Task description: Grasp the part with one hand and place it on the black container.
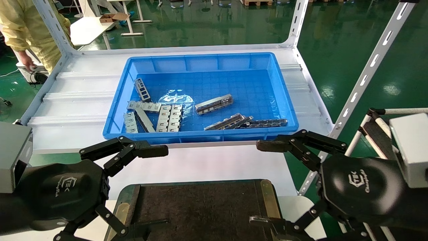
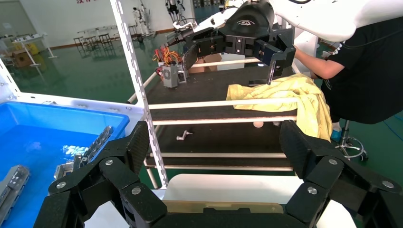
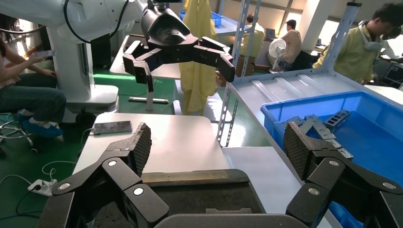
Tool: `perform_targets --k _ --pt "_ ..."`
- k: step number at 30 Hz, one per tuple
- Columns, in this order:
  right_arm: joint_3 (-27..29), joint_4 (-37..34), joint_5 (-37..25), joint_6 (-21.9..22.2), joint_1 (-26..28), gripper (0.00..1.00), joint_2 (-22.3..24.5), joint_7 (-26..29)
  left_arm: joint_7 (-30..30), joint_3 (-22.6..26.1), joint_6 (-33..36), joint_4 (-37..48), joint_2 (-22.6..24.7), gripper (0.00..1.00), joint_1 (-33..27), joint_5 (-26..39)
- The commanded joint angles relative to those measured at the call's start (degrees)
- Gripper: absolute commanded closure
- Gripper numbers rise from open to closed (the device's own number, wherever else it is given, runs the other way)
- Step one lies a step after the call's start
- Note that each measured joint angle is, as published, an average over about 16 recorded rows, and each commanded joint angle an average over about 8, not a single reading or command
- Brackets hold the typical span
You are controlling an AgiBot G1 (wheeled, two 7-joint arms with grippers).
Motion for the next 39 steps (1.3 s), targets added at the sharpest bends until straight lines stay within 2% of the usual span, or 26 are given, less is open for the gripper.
perform_targets --k 1,39 --pt "0.0 0.0 0.0 0.0 0.0 0.0 0.0 0.0 0.0 0.0 0.0 0.0 0.0 0.0 0.0 0.0" --pt "0.0 0.0 0.0 0.0 0.0 0.0 0.0 0.0 0.0 0.0 0.0 0.0 0.0 0.0 0.0 0.0"
